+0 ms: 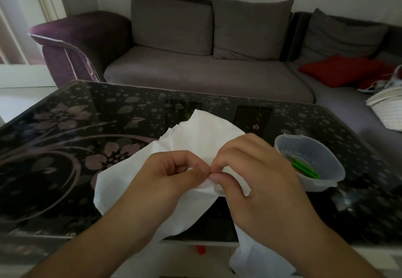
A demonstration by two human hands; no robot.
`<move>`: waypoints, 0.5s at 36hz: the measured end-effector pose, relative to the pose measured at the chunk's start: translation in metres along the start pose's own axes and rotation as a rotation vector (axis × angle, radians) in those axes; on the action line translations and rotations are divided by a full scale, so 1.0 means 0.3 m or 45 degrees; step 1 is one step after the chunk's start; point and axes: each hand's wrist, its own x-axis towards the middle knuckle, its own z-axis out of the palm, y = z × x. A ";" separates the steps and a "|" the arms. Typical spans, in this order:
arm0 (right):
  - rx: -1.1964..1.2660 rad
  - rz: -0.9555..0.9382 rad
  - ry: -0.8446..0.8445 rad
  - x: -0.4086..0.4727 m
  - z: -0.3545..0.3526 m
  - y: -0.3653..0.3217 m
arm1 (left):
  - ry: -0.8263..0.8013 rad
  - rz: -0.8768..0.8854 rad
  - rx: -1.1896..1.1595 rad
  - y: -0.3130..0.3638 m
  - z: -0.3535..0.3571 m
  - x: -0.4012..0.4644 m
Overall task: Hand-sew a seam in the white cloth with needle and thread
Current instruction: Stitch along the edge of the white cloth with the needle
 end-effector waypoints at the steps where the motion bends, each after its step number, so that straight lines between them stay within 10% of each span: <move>1: -0.071 -0.007 -0.020 -0.005 0.006 0.002 | 0.002 -0.010 0.002 0.003 0.000 -0.001; 18: 0.190 0.077 -0.049 0.005 -0.024 -0.008 | -0.037 -0.049 -0.025 0.017 -0.013 -0.010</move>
